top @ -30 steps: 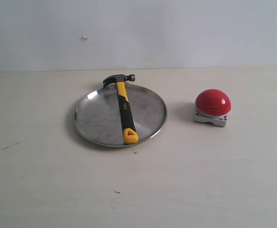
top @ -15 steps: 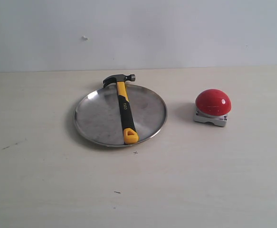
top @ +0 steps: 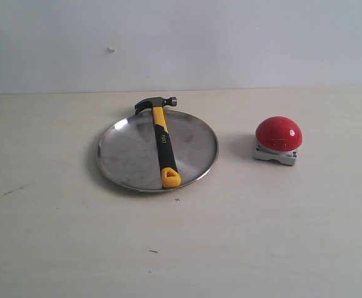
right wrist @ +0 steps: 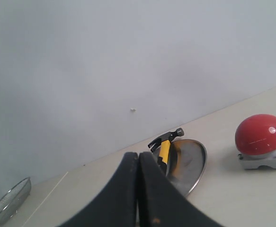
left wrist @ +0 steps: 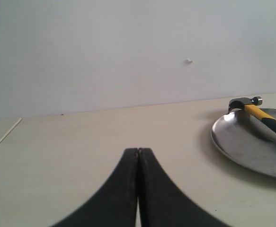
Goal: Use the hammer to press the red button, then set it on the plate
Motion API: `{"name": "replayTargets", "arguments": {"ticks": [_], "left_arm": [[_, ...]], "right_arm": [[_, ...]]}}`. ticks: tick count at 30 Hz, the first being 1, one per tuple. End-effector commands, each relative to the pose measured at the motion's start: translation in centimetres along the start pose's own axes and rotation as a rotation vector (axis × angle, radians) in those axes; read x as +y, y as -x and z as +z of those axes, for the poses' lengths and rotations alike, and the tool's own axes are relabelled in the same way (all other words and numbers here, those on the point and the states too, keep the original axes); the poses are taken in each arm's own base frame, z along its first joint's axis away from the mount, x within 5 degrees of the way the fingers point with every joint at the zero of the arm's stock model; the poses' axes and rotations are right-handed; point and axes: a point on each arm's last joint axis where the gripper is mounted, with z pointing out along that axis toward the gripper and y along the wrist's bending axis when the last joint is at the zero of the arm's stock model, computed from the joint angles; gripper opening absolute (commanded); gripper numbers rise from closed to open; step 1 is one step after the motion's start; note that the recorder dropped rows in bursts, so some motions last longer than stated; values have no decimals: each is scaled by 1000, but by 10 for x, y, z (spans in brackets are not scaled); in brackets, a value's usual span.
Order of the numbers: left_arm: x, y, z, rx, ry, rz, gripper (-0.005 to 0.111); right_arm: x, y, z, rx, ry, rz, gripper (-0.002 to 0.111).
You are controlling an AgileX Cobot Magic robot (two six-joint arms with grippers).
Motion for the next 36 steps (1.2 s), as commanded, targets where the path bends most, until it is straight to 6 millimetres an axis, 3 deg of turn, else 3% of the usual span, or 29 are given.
{"name": "replayTargets", "arguments": {"ticks": [1,5,8,14,36], "left_arm": [[0,0,-1,-4,3,2,1],[0,0,-1,-4,3,2,1],[0,0,-1,-4,3,2,1],[0,0,-1,-4,3,2,1],[0,0,-1,-4,3,2,1]], "right_arm": [[-1,0,0,-10,-6,-9,0],[-2,1,0,-22,-24,-183,0],[-10,5,-1,-86,-184,-363,0],[-22,9,-4,-125,-422,-465,0],[-30,8,-8,-97,-519,-469,0]]}}
